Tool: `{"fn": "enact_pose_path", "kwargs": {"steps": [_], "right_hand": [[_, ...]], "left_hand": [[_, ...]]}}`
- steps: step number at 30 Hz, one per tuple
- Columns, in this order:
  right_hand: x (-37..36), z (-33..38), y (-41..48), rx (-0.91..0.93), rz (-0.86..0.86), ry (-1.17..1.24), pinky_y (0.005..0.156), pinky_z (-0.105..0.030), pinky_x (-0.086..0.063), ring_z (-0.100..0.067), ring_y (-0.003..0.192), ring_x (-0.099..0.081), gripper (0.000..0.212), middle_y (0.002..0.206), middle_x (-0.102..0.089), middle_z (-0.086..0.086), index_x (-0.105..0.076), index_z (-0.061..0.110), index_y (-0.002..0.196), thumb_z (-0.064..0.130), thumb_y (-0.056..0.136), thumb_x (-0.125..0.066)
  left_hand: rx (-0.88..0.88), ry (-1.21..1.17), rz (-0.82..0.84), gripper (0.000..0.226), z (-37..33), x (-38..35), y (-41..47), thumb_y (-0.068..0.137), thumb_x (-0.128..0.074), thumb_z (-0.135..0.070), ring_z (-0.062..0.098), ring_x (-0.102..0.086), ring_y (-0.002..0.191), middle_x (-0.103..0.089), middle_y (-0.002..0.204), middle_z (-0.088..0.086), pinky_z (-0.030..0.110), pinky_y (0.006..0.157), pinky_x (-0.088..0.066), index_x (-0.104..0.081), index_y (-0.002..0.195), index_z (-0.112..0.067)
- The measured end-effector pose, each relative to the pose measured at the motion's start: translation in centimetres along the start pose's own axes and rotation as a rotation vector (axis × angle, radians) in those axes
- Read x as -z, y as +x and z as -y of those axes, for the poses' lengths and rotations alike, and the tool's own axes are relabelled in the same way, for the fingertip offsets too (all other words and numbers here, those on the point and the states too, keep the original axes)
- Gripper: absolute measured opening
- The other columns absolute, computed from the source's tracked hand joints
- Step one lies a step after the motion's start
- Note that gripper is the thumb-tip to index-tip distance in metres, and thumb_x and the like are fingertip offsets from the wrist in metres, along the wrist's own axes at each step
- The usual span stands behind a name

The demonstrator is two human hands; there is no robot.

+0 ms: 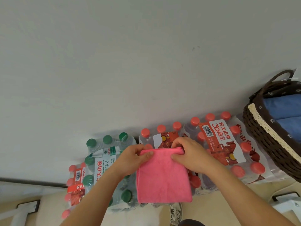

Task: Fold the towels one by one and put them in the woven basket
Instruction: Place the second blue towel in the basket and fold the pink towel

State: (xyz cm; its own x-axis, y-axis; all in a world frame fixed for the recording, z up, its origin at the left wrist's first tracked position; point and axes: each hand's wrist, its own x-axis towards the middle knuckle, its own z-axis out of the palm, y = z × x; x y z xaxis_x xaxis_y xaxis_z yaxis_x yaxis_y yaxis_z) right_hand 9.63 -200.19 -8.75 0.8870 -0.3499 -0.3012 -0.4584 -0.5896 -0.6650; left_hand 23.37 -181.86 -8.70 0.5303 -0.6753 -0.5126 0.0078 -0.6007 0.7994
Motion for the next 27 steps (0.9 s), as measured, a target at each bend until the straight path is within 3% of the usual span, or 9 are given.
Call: {"fn": "enact_pose_path", "kwargs": {"steps": [5, 8, 10, 12, 14, 17, 20, 24, 27], "right_hand": [[0.1, 0.2, 0.1, -0.017, -0.013, 0.054, 0.060, -0.012, -0.034, 0.000, 0.078, -0.050, 0.018, 0.086, -0.056, 0.015, -0.057, 0.029, 0.076, 0.021, 0.075, -0.073], [0.7, 0.0, 0.6, -0.076, 0.065, 0.174, 0.063, -0.018, -0.038, -0.001, 0.075, -0.054, 0.021, 0.083, -0.060, 0.014, -0.061, 0.026, 0.073, 0.021, 0.069, -0.081], [1.6, 0.2, 0.9, -0.080, 0.115, 0.196, 0.063, -0.022, -0.042, -0.006, 0.071, -0.055, 0.022, 0.078, -0.063, 0.010, -0.062, 0.024, 0.074, 0.019, 0.068, -0.082], [3.0, 1.1, 1.1, -0.039, 0.121, 0.195, 0.067, -0.028, -0.048, -0.009, 0.072, -0.058, 0.024, 0.079, -0.065, 0.007, -0.063, 0.024, 0.079, 0.015, 0.068, -0.082], [5.2, 2.5, 1.4, 0.051, 0.056, 0.149, 0.077, -0.031, -0.051, -0.010, 0.081, -0.062, 0.028, 0.085, -0.066, 0.009, -0.064, 0.029, 0.086, 0.016, 0.069, -0.082], [9.3, 5.2, 0.8, 0.196, -0.061, -0.018, 0.079, -0.023, -0.047, -0.003, 0.087, -0.057, 0.035, 0.090, -0.060, 0.014, -0.064, 0.036, 0.103, 0.021, 0.075, -0.078], [10.7, 6.6, -0.6, 0.335, -0.098, -0.191, 0.078, -0.018, -0.042, 0.000, 0.088, -0.053, 0.027, 0.095, -0.055, 0.015, -0.066, 0.033, 0.107, 0.024, 0.082, -0.071], [5.3, 3.3, -2.2, 0.403, -0.065, -0.394, 0.084, -0.021, -0.044, -0.002, 0.095, -0.050, 0.027, 0.106, -0.051, 0.016, -0.063, 0.029, 0.116, 0.022, 0.091, -0.059], [1.2, -0.4, -4.2, 0.307, 0.047, -0.294, 0.083, -0.014, -0.042, 0.000, 0.093, -0.048, 0.029, 0.103, -0.049, 0.016, -0.064, 0.027, 0.115, 0.022, 0.086, -0.065]], "left_hand": [[-0.041, -0.050, -0.075, 0.015, 0.1, -0.3, 0.0, 0.082, -0.073, -0.029, 0.015, -0.070, 0.088, -0.075, 0.092, -0.001, 0.032, 0.083, -0.057, -0.076, 0.095, -0.022], [-0.064, -0.045, -0.134, 0.027, 0.1, 0.0, 0.2, 0.076, -0.079, -0.025, 0.015, -0.067, 0.082, -0.070, 0.088, -0.003, 0.029, 0.080, -0.056, -0.072, 0.102, -0.026], [-0.042, 0.019, -0.087, 0.042, -0.4, 0.4, 0.4, 0.074, -0.081, -0.023, 0.011, -0.062, 0.075, -0.064, 0.083, -0.001, 0.029, 0.077, -0.054, -0.066, 0.112, -0.025], [-0.046, 0.078, -0.019, 0.035, -1.8, 1.2, 0.4, 0.075, -0.080, -0.019, 0.007, -0.063, 0.072, -0.066, 0.082, -0.005, 0.027, 0.075, -0.054, -0.070, 0.108, -0.017], [-0.140, 0.097, -0.088, 0.017, -4.0, 1.9, 0.0, 0.074, -0.080, -0.016, 0.007, -0.062, 0.068, -0.069, 0.077, -0.007, 0.029, 0.074, -0.054, -0.075, 0.090, -0.016], [-0.432, 0.228, -0.408, 0.027, -7.3, 2.8, -1.0, 0.072, -0.080, -0.011, 0.006, -0.061, 0.077, -0.065, 0.085, -0.010, 0.019, 0.072, -0.049, -0.071, 0.084, -0.032], [-0.681, 0.384, -0.520, 0.030, -7.5, 2.0, -1.8, 0.068, -0.074, 0.000, 0.007, -0.056, 0.077, -0.059, 0.088, -0.010, 0.016, 0.070, -0.045, -0.069, 0.085, -0.024], [-0.676, 0.611, -0.444, 0.034, -2.3, -1.2, -1.7, 0.060, -0.067, 0.000, 0.011, -0.049, 0.077, -0.055, 0.085, -0.009, 0.026, 0.064, -0.045, -0.059, 0.082, -0.025], [-0.640, 0.748, -0.285, 0.035, 0.6, -3.5, -2.6, 0.054, -0.061, -0.008, 0.012, -0.045, 0.074, -0.048, 0.082, -0.012, 0.024, 0.059, -0.043, -0.050, 0.079, -0.029]]}}
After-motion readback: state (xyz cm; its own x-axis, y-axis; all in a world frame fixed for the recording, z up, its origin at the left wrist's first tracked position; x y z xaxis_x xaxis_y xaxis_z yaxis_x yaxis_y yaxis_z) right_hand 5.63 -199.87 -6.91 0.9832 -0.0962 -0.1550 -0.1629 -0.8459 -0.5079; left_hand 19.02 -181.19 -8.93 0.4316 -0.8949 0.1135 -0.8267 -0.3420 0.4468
